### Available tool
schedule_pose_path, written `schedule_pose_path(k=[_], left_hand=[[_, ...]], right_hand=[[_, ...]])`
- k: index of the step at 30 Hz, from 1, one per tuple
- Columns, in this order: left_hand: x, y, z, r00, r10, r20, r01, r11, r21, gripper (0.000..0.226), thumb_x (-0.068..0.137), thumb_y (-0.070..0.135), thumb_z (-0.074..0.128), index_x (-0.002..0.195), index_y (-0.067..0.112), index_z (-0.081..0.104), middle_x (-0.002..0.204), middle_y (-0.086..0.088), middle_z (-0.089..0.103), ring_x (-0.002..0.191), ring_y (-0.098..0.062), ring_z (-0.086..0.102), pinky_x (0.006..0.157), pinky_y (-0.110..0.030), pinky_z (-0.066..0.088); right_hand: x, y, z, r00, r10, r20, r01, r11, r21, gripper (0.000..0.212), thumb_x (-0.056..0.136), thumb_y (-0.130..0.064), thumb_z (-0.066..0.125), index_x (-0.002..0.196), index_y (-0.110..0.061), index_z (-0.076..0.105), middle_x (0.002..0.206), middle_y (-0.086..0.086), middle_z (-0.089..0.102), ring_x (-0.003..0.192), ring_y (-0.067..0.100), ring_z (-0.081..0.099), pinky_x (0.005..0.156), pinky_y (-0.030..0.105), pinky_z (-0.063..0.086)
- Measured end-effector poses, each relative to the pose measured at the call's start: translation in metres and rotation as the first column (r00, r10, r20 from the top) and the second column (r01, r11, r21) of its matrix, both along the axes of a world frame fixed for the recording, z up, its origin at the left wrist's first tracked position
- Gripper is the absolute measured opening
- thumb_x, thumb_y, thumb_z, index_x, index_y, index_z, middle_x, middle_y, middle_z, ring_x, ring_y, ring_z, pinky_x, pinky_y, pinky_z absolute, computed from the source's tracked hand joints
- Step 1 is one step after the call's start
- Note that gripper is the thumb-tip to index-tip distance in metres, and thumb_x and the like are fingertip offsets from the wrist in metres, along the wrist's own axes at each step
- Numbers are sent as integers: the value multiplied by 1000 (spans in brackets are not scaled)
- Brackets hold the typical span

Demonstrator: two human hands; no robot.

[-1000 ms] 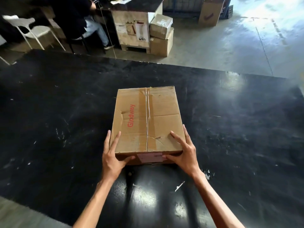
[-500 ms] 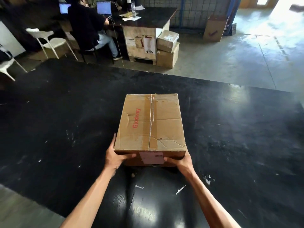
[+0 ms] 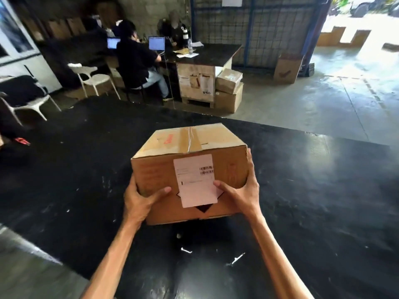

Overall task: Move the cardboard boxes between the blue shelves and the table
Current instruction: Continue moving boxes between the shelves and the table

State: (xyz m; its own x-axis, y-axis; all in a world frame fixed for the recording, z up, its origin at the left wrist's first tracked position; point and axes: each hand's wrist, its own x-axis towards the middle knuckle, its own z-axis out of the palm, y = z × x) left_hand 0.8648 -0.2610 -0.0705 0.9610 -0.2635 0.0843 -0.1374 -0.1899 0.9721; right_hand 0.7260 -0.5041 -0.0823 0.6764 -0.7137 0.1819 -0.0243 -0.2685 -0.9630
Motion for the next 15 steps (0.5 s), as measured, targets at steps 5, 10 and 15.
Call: schedule_pose_path(k=[5, 10, 15], left_hand=[[-10, 33, 65, 926, 200, 319, -190, 980, -62, 122, 53, 38, 98, 154, 33, 29, 144, 10, 51, 130, -4, 51, 106, -33, 46], [-19, 84, 125, 784, 265, 562, -259, 961, -91, 138, 57, 46, 95, 162, 24, 8, 141, 53, 24, 132, 27, 28, 102, 4, 27], [-53, 147, 159, 676, 375, 634, -393, 912, -120, 136, 62, 49, 90, 162, 23, 1, 141, 58, 19, 132, 28, 26, 104, 1, 28]], right_hand=[[23, 35, 61, 995, 25, 100, 1, 969, -247, 139, 57, -73, 84, 158, -49, -9, 144, -4, 58, 124, 20, 61, 106, 44, 45], [44, 75, 101, 969, 97, 227, -21, 948, -316, 134, 57, -83, 75, 155, -54, -12, 134, 2, 66, 111, 20, 68, 97, 51, 56], [67, 132, 131, 914, 260, 312, -138, 921, -363, 130, 56, -89, 68, 152, -59, -14, 136, 5, 64, 111, 21, 68, 97, 49, 56]])
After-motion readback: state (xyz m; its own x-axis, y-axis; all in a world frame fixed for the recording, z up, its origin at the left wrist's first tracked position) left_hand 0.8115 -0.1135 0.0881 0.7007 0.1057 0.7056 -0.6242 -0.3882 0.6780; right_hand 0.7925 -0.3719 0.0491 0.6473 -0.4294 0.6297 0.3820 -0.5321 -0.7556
